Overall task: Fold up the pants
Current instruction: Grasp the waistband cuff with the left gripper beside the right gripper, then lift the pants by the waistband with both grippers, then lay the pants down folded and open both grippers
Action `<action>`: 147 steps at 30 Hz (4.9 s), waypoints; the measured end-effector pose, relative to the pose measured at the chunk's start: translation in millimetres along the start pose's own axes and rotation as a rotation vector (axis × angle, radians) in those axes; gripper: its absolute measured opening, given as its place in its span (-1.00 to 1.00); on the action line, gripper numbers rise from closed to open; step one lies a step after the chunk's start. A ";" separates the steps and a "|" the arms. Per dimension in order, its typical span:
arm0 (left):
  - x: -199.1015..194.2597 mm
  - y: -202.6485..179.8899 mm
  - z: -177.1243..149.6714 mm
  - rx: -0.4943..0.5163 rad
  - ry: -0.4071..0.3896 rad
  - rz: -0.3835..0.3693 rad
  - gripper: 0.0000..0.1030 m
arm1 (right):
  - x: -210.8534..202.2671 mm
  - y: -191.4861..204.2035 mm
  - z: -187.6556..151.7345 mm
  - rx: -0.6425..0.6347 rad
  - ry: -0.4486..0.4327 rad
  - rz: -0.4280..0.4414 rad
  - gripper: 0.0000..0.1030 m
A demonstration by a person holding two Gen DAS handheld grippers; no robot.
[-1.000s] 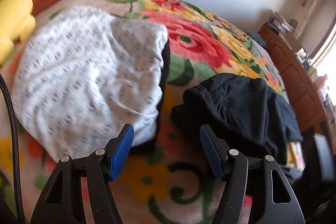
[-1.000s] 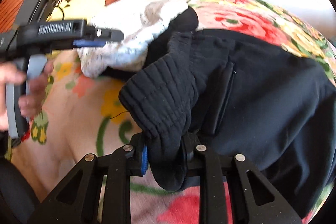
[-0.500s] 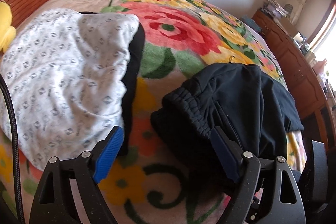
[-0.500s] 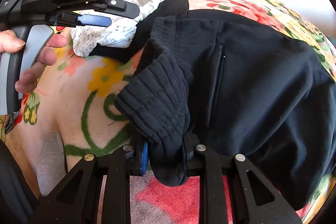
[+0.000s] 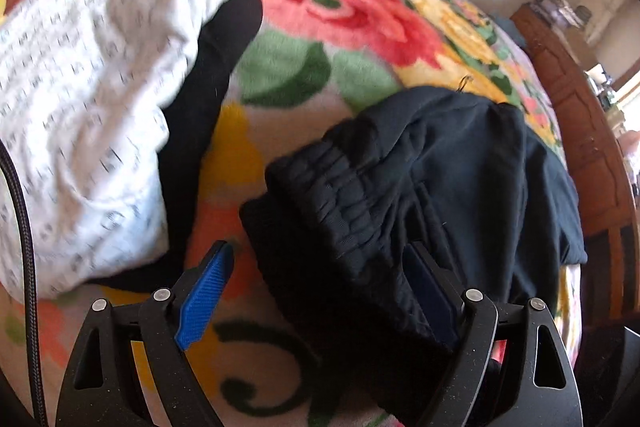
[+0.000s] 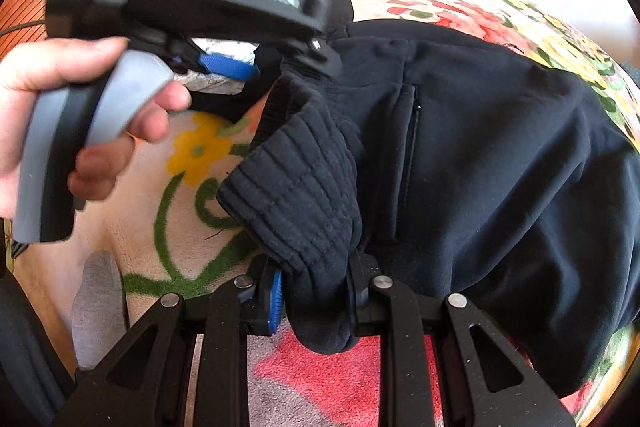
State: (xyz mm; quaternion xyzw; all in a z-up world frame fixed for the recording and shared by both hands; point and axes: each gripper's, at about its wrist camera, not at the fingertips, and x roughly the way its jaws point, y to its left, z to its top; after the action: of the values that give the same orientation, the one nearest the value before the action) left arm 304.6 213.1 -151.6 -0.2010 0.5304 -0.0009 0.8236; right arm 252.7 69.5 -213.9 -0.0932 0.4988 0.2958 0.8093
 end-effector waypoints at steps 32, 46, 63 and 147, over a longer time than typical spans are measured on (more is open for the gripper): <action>58.8 56.8 -1.0 -0.337 0.205 -0.350 -0.30 | -18.0 -9.5 -4.3 0.014 -0.076 0.021 -0.55; -78.7 68.1 37.6 -0.142 -0.037 -0.209 -0.55 | -69.3 58.8 61.9 -0.100 -0.189 0.064 -0.59; -329.6 145.8 47.7 -0.112 -0.277 -0.112 -0.56 | -174.5 212.6 196.4 -0.231 -0.365 0.163 -0.60; -44.9 -254.0 -3.6 0.449 -0.161 -0.102 0.33 | -268.5 -341.5 -205.2 0.586 -0.146 -0.499 0.12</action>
State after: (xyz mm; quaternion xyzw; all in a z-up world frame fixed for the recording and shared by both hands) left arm 335.6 -12.0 -29.4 -0.0389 0.4390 -0.1442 0.8860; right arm 205.7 -401.4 -131.2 0.0448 0.4654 -0.0590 0.8820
